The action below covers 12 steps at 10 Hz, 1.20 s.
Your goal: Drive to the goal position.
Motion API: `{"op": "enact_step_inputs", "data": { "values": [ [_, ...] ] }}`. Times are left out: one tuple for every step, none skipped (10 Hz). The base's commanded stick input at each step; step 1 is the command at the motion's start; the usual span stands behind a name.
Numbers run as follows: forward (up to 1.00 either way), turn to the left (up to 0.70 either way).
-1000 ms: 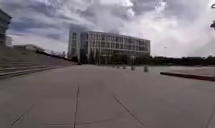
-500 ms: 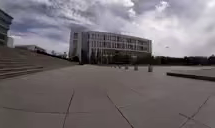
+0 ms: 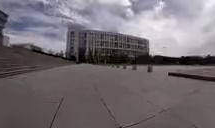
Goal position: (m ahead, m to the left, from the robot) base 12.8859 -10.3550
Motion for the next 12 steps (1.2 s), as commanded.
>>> {"op": "enact_step_inputs", "data": {
  "values": [
    [1.00,-0.40],
    [1.00,-0.40],
    [1.00,-0.40],
    [1.00,-0.38],
    [1.00,0.00],
    [1.00,0.00],
    [1.00,0.00],
    [1.00,0.00],
    [1.00,0.00],
    [1.00,-0.15],
    [1.00,-0.39],
    [1.00,-0.40]
  ]
}}
